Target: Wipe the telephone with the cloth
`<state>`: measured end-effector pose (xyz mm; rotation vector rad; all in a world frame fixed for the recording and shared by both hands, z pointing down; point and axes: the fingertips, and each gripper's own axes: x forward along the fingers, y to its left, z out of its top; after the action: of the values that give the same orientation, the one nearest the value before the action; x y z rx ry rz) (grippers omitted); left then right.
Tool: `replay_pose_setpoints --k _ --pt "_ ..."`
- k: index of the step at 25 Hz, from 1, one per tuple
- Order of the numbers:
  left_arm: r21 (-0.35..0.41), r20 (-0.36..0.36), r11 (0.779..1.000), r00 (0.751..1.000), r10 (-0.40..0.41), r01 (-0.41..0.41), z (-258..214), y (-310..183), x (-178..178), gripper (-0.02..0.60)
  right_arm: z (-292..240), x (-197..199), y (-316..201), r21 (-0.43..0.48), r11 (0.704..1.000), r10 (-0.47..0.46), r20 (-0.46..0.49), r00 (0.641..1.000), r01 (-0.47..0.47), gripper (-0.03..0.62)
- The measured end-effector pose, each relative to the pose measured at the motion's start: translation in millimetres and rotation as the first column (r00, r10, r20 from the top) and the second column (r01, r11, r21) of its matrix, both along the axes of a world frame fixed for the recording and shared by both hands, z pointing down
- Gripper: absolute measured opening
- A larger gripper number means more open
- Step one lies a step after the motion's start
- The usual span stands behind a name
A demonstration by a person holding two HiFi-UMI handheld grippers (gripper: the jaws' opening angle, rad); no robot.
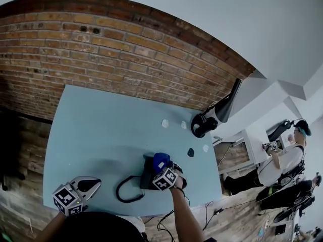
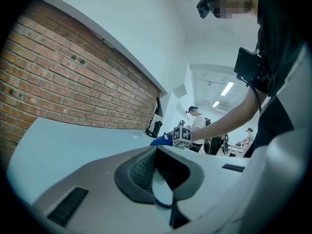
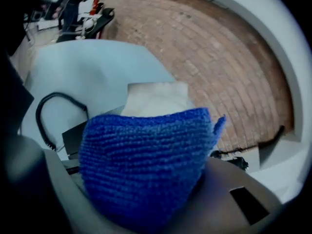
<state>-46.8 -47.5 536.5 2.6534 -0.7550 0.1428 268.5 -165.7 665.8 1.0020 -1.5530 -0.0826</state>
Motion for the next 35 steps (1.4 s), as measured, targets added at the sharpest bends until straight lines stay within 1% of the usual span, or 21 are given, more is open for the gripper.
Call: replay_pose_setpoints --k 1,2,3,4,5,8,11,13,21,35 --pt "0.000 0.002 1.000 1.000 -0.008 0.008 0 -1 -3 0.023 11 -4 2 -0.045 0.999 -0.025 -0.037 0.999 0.024 0.063" --pt "-0.001 0.004 1.000 1.000 -0.015 0.015 1 -2 -5 0.023 16 -6 2 -0.064 0.998 -0.030 -0.058 0.998 0.026 0.063" --pt "-0.002 0.006 1.000 1.000 -0.020 0.020 2 -3 -7 0.023 16 -6 1 -0.060 0.998 -0.020 -0.062 0.998 0.016 0.063" --pt "-0.004 0.005 1.000 1.000 -0.022 0.022 3 -4 -8 0.023 14 -6 1 -0.047 0.999 -0.007 -0.045 0.999 0.005 0.063" --pt "-0.006 0.003 1.000 1.000 -0.021 0.021 4 -4 -8 0.023 11 -7 1 -0.037 0.999 0.006 -0.008 1.000 -0.006 0.063" --pt "-0.011 0.005 1.000 1.000 0.002 -0.002 8 -2 -2 0.023 8 -8 6 -0.038 0.998 0.054 0.125 0.991 -0.050 0.061" --pt "-0.021 0.010 0.999 1.000 0.029 -0.029 10 2 6 0.023 8 -5 8 -0.027 0.995 0.095 0.184 0.978 -0.091 0.061" --pt "-0.016 0.014 0.999 0.999 0.042 -0.042 10 2 8 0.023 9 -6 9 -0.022 0.993 0.114 0.206 0.972 -0.112 0.061" --pt "-0.019 0.020 0.998 0.998 0.067 -0.067 13 6 14 0.023 16 -10 24 -0.019 0.989 0.144 0.232 0.962 -0.143 0.061" --pt "-0.007 0.015 0.998 0.998 0.069 -0.069 11 10 15 0.023 19 -12 31 -0.011 0.986 0.162 0.242 0.957 -0.164 0.060"
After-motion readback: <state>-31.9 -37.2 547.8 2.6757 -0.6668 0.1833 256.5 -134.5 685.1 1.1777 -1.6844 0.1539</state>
